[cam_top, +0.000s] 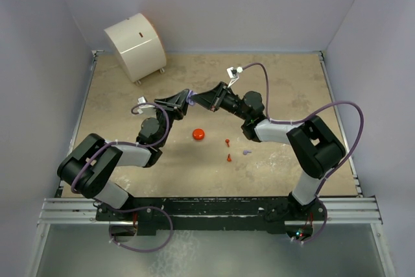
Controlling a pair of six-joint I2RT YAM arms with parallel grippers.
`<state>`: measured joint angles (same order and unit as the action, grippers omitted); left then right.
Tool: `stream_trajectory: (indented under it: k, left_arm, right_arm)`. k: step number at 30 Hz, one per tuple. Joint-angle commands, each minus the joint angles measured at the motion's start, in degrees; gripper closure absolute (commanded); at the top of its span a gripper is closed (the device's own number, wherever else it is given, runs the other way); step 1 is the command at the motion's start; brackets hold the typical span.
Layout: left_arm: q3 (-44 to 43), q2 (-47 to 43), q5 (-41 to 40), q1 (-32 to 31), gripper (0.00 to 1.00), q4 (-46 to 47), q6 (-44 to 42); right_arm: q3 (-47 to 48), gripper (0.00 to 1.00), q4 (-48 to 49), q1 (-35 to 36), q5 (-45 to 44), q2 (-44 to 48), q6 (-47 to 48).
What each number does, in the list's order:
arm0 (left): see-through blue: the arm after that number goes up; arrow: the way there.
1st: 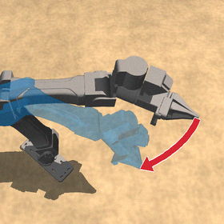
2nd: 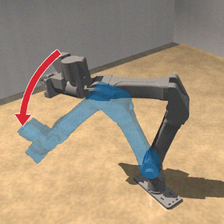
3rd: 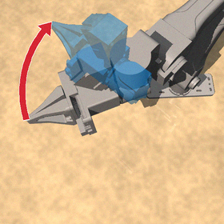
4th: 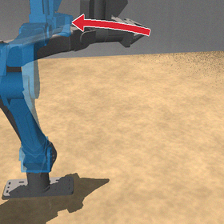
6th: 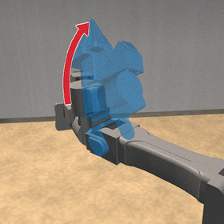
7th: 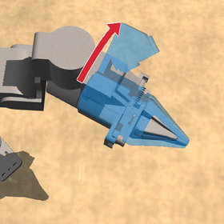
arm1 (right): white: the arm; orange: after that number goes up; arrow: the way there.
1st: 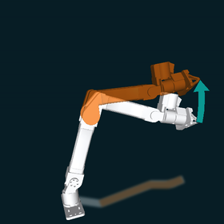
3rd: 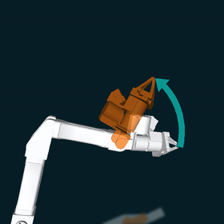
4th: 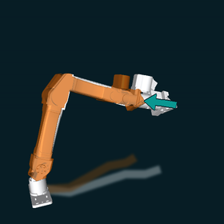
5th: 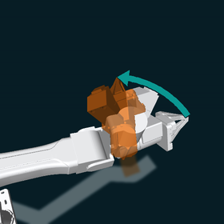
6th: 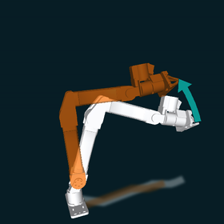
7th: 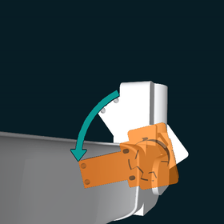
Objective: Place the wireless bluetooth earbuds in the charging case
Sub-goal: Place the earbud in the charging case.
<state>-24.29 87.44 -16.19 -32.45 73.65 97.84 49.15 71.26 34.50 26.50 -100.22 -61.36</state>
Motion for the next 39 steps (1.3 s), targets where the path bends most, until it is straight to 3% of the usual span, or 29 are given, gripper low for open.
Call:
stream_trajectory:
  k: [1,22,39]
  left_arm:
    - [-1.26,-0.38,0.83,-0.49,1.00,5.90,-1.03]
    - [-0.04,-2.12,-0.51,-0.60,1.00,6.60,-0.93]
    - [1.00,-2.60,-1.28,-0.60,1.00,4.14,0.22]
  right_arm:
    - [0.07,1.00,2.78,0.22,0.60,-0.32,-0.41]
    - [-0.32,1.00,1.00,0.14,-0.62,0.56,-0.80]
    - [0.32,0.82,-0.99,0.13,-1.38,0.05,-0.25]
